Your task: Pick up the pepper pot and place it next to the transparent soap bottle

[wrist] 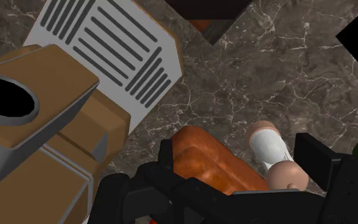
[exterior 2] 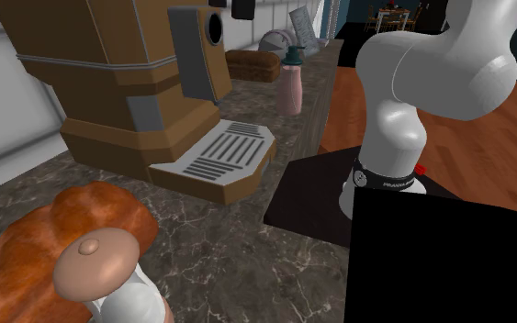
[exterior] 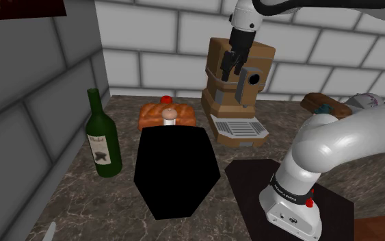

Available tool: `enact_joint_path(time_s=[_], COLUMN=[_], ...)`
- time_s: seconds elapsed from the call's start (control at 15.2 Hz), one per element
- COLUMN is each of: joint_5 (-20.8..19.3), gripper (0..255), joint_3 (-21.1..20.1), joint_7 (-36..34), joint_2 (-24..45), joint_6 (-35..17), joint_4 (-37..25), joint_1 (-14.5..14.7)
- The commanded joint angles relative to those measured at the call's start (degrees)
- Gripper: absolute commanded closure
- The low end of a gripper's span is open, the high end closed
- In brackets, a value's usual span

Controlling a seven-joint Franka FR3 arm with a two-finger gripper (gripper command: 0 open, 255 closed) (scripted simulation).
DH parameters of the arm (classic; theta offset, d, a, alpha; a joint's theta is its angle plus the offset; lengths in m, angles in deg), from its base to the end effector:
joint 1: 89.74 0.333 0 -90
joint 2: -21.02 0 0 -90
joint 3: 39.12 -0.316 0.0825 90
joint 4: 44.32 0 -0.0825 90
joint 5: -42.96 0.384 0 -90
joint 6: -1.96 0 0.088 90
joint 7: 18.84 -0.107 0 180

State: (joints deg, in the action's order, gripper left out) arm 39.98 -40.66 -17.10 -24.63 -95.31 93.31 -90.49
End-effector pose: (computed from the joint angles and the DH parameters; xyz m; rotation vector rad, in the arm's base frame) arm 0.3159 0.0017 0.5838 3.0656 0.0631 0.1400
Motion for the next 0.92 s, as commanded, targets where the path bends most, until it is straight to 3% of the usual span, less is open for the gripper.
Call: enact_joint_path(time_s=[0.0, 0.46, 0.86], joint_5=[0.00, 1.69, 0.75], gripper=[0, 0, 0], joint_3=[0.00, -7.15, -12.68], joint_7=[0.00, -9.68, -18.32], joint_2=[0.00, 12.25, 24.94], joint_6=[0.00, -7.88, -13.28], joint_4=[0.00, -1.74, -6.46], joint_1=[0.00, 0.48, 0.22])
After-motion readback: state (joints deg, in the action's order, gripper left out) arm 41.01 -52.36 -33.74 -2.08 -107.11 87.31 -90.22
